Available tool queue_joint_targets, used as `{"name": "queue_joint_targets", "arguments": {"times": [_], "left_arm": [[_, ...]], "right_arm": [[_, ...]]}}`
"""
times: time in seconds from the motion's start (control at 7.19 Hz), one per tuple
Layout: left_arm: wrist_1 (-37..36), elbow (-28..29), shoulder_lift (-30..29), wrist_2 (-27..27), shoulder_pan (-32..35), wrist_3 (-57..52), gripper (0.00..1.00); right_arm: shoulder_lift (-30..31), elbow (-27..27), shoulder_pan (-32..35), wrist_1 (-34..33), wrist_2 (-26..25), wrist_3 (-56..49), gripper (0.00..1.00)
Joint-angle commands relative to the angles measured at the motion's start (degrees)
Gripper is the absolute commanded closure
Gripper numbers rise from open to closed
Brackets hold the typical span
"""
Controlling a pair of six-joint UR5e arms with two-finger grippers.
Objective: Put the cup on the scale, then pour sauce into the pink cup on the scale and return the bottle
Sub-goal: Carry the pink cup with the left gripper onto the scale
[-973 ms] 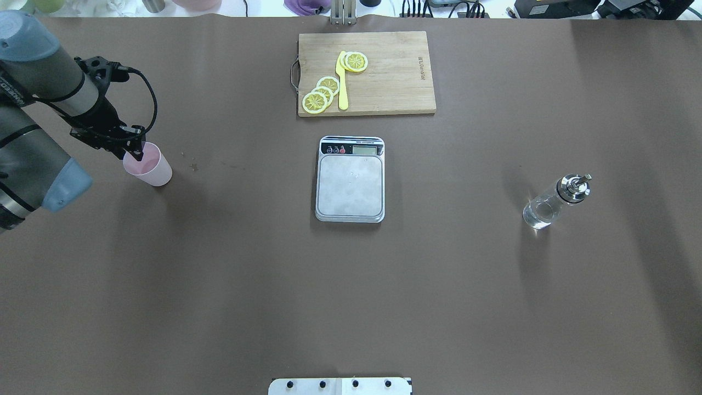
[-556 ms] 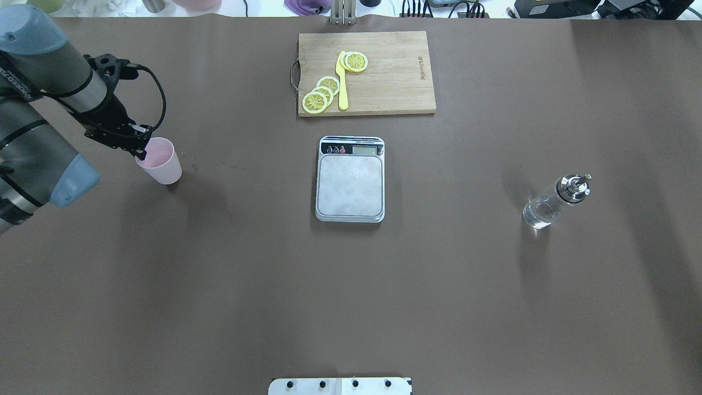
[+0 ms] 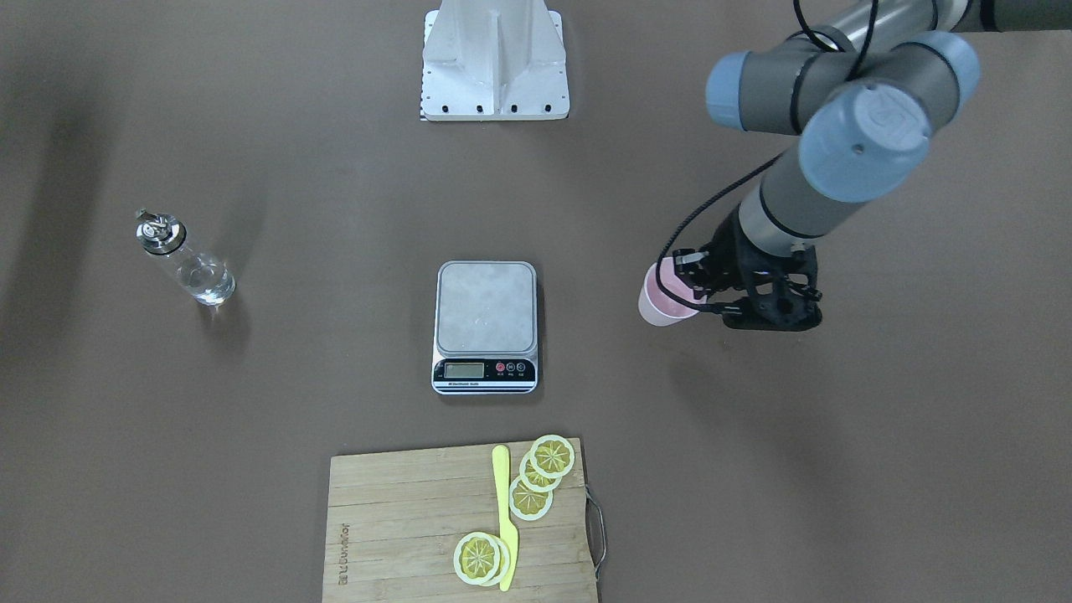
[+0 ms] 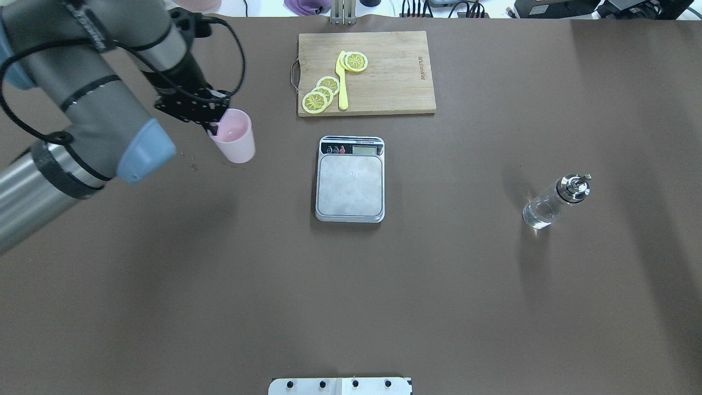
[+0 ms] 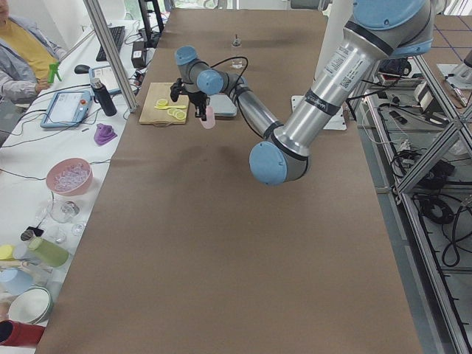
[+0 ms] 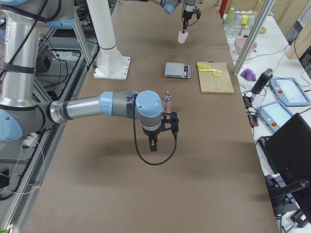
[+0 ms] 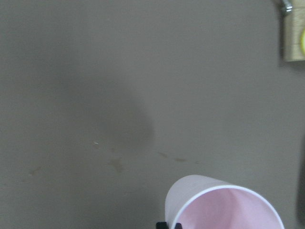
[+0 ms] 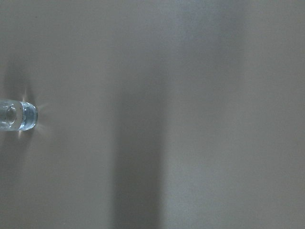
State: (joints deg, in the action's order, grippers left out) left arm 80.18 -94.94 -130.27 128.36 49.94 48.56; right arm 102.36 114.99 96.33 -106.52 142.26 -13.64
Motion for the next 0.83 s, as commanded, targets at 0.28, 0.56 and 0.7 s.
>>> {"name": "queue_joint_targets", "arguments": {"times": [0.28,0.56,0.7], "left_arm": [[8.6,8.7,-10.6,-8.6,-10.6,5.5,1.0],[9.3,13.5,-14.0,-12.2,-12.6,5.4,1.0],[9.7,13.5,-14.1,-12.4,-13.0,5.4,1.0]], "right_arm": [[0.1,0.2,0.1,0.0,1.4,-0.1,0.0],[0.1,0.1,0.1,0.0,1.4,-0.1,0.0],[0.1,0.1,0.1,0.0,1.4,-0.1,0.0]]}}
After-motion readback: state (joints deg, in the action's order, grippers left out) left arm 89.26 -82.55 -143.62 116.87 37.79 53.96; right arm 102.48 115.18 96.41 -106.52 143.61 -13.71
